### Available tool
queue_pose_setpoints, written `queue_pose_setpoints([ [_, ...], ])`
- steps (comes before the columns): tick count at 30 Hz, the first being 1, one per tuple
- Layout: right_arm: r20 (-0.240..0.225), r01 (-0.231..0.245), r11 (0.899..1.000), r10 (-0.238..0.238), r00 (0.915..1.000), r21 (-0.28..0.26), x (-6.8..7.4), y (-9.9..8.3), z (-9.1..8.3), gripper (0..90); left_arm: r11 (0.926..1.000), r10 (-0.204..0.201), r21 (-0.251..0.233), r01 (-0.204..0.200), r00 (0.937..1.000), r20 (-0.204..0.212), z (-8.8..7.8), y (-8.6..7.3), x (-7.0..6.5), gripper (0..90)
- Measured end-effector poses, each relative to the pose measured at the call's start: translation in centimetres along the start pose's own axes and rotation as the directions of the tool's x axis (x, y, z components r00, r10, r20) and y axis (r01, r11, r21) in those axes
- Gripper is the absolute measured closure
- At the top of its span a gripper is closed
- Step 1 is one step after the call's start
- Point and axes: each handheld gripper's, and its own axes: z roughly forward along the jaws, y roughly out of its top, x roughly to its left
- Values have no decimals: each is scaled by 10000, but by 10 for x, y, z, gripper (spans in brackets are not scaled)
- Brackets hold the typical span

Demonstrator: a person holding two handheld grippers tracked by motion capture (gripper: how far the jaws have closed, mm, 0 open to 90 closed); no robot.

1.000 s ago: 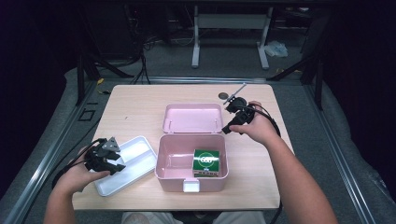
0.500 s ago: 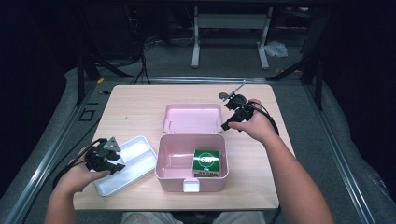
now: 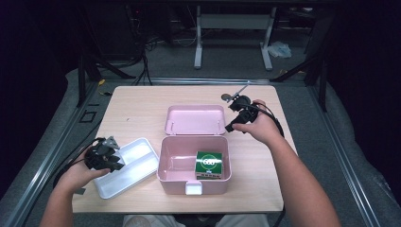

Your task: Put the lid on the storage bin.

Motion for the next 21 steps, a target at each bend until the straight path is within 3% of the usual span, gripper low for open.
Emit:
queue_pose_setpoints([
  [3, 20, 75, 10000, -75, 10000, 9, 0, -1, -2, 331, 9998, -182, -33, 184, 9988, 465, 8, -2, 1, 659],
  [6, 94, 61, 10000, -61, 9999, 27, 0, -2, -3, 331, 9994, -284, 184, 277, 9990, 345, 13, -2, 3, 719],
  [7, 63, 78, 10000, -78, 9999, 5, 1, -2, -3, 331, 9992, -349, 207, 339, 9980, 526, 15, -2, 3, 733],
  [10, 80, 149, 9999, -149, 9999, -4, 3, -3, -5, 331, 9984, -175, 548, 137, 9974, 703, 22, -2, 3, 754],
  [18, 52, 240, 9997, -240, 9997, -9, 4, -7, -4, 332, 9945, -51, 1050, -7, 9985, 550, 31, 2, 0, 778],
  [21, 41, 237, 9997, -237, 9997, -22, 3, -8, -3, 332, 9902, 227, 1367, -300, 9983, 546, 32, 7, -1, 828],
])
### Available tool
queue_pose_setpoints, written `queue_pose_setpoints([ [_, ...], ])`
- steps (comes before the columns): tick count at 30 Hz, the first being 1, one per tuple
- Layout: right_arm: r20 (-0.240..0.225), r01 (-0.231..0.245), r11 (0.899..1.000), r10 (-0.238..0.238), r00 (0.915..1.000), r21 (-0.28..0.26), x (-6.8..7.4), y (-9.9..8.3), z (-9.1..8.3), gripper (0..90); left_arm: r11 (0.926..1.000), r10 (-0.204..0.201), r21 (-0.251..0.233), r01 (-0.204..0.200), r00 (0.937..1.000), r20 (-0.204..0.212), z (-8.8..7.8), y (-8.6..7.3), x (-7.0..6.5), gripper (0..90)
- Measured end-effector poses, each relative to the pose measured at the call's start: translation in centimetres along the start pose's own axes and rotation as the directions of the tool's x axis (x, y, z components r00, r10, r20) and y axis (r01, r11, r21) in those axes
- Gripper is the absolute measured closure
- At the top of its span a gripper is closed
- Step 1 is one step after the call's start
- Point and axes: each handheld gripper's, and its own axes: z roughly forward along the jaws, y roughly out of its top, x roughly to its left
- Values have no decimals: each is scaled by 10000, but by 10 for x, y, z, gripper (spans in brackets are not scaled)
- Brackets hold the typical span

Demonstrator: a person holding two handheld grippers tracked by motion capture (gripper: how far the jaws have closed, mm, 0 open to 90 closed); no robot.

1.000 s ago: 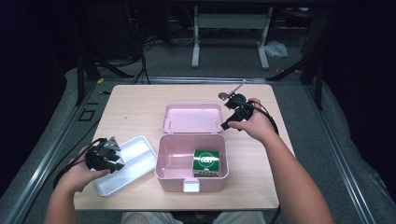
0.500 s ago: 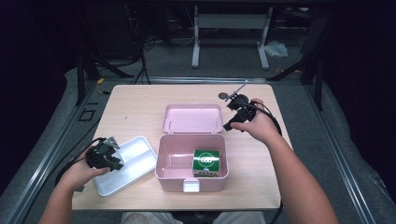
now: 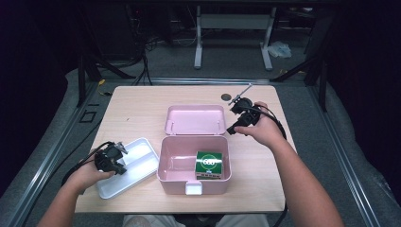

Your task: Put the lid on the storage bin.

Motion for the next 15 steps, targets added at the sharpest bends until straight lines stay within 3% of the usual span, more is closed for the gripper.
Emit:
queue_pose_setpoints([
  [5, -15, -28, 10000, 28, 10000, -43, -1, -4, 0, 333, 9978, 315, 588, -299, 9991, -270, 1, 8, -2, 878],
  [7, -18, -35, 10000, 34, 10000, -9, -2, -6, 0, 333, 9970, 319, 718, -304, 9993, -201, 1, 10, -1, 880],
  [11, -31, -93, 9999, 93, 10000, -75, -2, -8, -1, 333, 9969, 317, 716, -326, 9994, 142, 1, 10, 3, 888],
  [15, -14, -68, 10000, 68, 10000, -37, -2, -9, -2, 335, 9971, 299, 691, -305, 9995, 101, 1, 9, 3, 890],
])
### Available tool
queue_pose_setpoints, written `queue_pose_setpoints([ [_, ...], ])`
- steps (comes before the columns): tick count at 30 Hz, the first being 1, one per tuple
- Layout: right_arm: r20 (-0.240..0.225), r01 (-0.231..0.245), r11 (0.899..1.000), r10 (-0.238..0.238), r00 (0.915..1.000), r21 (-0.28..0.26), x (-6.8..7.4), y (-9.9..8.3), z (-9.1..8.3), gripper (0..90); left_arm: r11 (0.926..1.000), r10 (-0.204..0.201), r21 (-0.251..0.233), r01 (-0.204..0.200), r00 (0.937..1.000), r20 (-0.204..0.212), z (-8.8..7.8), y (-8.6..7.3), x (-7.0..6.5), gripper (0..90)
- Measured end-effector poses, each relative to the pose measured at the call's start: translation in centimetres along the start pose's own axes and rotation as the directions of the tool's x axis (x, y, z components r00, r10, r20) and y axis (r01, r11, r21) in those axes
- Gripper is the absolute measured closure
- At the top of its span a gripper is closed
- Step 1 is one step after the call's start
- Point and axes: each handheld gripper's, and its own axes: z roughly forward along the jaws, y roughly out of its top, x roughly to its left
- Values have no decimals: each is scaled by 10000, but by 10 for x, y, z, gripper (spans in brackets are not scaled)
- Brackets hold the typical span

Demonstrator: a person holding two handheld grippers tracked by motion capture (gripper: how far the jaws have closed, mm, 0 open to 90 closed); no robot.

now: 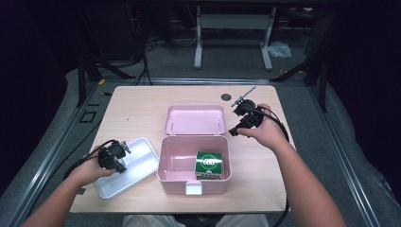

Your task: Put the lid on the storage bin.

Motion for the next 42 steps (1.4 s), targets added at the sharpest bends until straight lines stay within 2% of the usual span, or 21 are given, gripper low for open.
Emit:
queue_pose_setpoints([
  [4, 31, -15, 10000, 15, 10000, -22, -1, -1, -1, 335, 10000, -53, 40, 53, 10000, 68, -1, -1, 1, 892],
  [7, 52, 10, 10000, -10, 10000, -20, -1, -1, -2, 337, 10000, 44, 18, -44, 10000, -72, -13, -3, 2, 894],
  [13, 122, 36, 10000, -36, 9999, 21, 0, 1, -6, 337, 9981, 316, -518, -343, 9981, -529, -72, -1, 6, 894],
  [14, 122, 36, 10000, -36, 9999, 21, 0, 1, -6, 337, 9981, 316, -518, -343, 9981, -529, -72, -1, 6, 894],
  [15, 107, 69, 10000, -69, 9999, -55, 0, 2, -8, 337, 9956, 419, -815, -468, 9973, -601, -94, 0, 7, 894],
  [16, 104, 69, 10000, -69, 9999, -67, 0, 2, -9, 337, 9943, 435, -951, -493, 9971, -619, -103, 2, 6, 894],
  [17, 104, 69, 10000, -69, 9999, -67, 0, 2, -9, 337, 9943, 435, -951, -493, 9971, -619, -103, 2, 6, 894],
  [18, 128, 111, 9999, -110, 9999, -81, 1, 3, -10, 337, 9912, 566, -1155, -639, 9962, -655, -120, 5, 5, 894],
  [21, 132, 144, 9999, -143, 9998, -53, 1, 3, -10, 337, 9856, 893, -1391, -960, 9946, -538, -141, 11, 2, 894],
  [27, 167, 129, 9999, -128, 9998, -70, 0, 5, -13, 337, 9662, 1997, -1552, -2058, 9783, -543, -170, 38, -16, 894],
  [30, 168, 127, 9999, -125, 9998, -100, -1, 5, -14, 337, 9486, 2557, -1799, -2604, 9655, -494, -176, 60, -29, 894],
  [32, 179, 133, 9999, -131, 9998, -101, -1, 5, -15, 337, 9285, 3021, -2185, -3003, 9529, -261, -177, 80, -42, 895],
  [33, 179, 133, 9999, -131, 9998, -101, -1, 5, -15, 337, 9285, 3021, -2185, -3003, 9529, -261, -177, 80, -42, 894],
  [34, 184, 125, 9998, -123, 9998, -121, -1, 5, -16, 337, 9160, 3289, -2374, -3235, 9442, -176, -175, 92, -51, 894],
  [36, 197, 127, 9998, -123, 9997, -163, -2, 5, -16, 337, 9013, 3665, -2465, -3562, 9304, -44, -171, 109, -61, 894],
  [37, 188, 141, 9997, -137, 9997, -184, -2, 5, -17, 337, 8960, 3829, -2442, -3708, 9238, 23, -168, 116, -66, 895],
  [38, 190, 154, 9997, -151, 9997, -189, -2, 5, -17, 337, 8960, 3829, -2442, -3708, 9238, 23, -168, 116, -66, 895],
  [39, 188, 141, 9997, -137, 9997, -181, -3, 5, -18, 337, 8850, 4101, -2428, -3972, 9121, 27, -163, 130, -75, 895],
  [40, 188, 141, 9997, -137, 9997, -181, -3, 5, -18, 337, 8850, 4101, -2428, -3972, 9121, 27, -163, 130, -75, 895],
  [41, 210, 133, 9997, -129, 9997, -188, -4, 3, -18, 337, 8764, 4270, -2509, -4110, 9042, 106, -157, 142, -82, 895],
  [42, 220, 133, 9998, -129, 9997, -162, -4, 3, -18, 337, 8734, 4363, -2477, -4193, 8997, 156, -155, 146, -85, 894],
])
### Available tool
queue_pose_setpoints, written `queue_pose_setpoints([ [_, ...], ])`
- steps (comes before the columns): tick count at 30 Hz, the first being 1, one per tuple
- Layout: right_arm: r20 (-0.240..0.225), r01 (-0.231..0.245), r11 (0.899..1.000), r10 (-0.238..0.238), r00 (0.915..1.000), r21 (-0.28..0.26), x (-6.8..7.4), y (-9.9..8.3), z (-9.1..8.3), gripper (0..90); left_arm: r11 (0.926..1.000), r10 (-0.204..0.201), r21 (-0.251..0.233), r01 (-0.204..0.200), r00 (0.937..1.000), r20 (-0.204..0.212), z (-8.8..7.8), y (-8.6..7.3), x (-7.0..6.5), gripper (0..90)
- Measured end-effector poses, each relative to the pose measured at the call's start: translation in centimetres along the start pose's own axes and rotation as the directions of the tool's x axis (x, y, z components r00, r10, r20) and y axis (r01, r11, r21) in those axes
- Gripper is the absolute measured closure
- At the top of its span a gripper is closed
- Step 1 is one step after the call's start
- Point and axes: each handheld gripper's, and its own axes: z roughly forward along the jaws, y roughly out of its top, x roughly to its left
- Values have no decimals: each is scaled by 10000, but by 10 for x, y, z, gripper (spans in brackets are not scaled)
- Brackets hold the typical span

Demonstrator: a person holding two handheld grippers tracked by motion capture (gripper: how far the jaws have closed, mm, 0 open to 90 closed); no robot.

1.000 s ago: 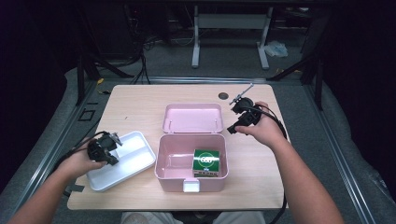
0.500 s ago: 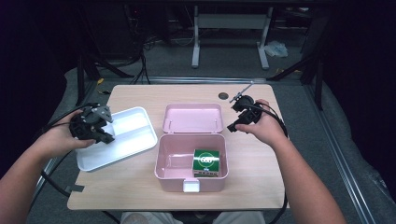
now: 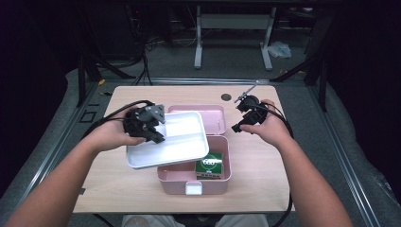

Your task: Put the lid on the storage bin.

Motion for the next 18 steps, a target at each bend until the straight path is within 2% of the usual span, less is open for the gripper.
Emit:
queue_pose_setpoints([
  [4, 18, -25, 10000, 25, 10000, -47, -2, -2, -1, 337, 9996, 268, -80, -267, 9995, 192, 8, 13, -2, 895],
  [5, -9, -62, 10000, 62, 10000, -54, -3, -3, -1, 337, 9987, 430, -283, -422, 9986, 292, 13, 19, -4, 895],
  [7, -13, -105, 9999, 105, 9999, -35, -3, -4, 0, 337, 9979, 579, -315, -568, 9977, 358, 19, 25, -6, 895],
  [13, -19, -76, 10000, 76, 10000, -29, -3, -5, 3, 337, 9961, 857, -269, -843, 9947, 566, 36, 35, -10, 895],
  [15, -41, -69, 10000, 69, 10000, -48, -2, -4, 3, 337, 9942, 1079, -24, -1079, 9926, 564, 45, 38, -12, 895],
  [18, -67, -33, 10000, 33, 10000, -19, -2, -4, 4, 337, 9927, 1173, 234, -1186, 9919, 489, 53, 38, -12, 895],
])
